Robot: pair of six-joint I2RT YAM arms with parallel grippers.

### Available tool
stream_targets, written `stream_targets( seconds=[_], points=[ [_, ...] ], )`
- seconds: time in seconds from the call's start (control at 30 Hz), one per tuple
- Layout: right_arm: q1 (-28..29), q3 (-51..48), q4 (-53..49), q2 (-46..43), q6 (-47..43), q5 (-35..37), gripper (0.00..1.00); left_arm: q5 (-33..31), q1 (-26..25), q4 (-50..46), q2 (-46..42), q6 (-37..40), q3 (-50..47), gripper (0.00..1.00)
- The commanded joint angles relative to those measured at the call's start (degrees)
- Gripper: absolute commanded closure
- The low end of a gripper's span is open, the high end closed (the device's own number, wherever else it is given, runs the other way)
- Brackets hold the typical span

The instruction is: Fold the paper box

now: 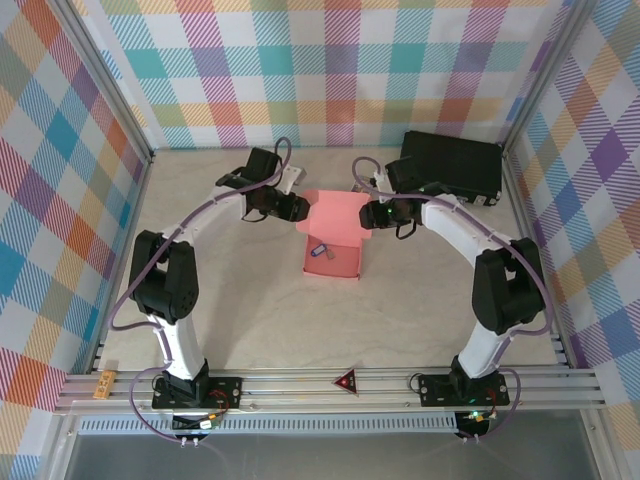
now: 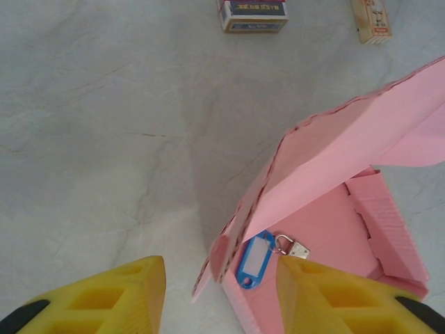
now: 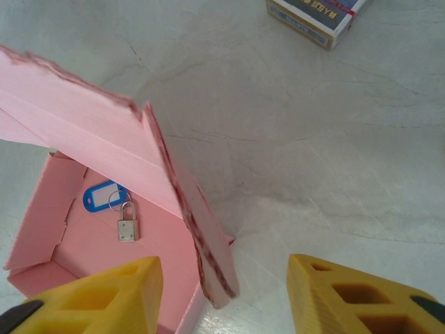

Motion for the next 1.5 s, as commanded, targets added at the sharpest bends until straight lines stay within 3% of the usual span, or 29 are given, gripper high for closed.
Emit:
stream_targets(
  seconds=[0.0,0.73,1.47],
  points=[
    [-0.3,2.6,-1.3,1.0,-1.2,-1.8,0.52,2.9,0.4,-0.4,1.3,1.2,2.0,0.56],
    [-0.3,5.0,-3.9,3.5,-2.3,-2.9,0.72,3.3,0.4,-1.4,1.4,1.5,2.7,0.81],
    [0.4,6.7,-6.7,3.2,-3.5,-0.8,0.71,4.8,0.4,-0.4,1.6,1.0,2.3,0.76]
  ],
)
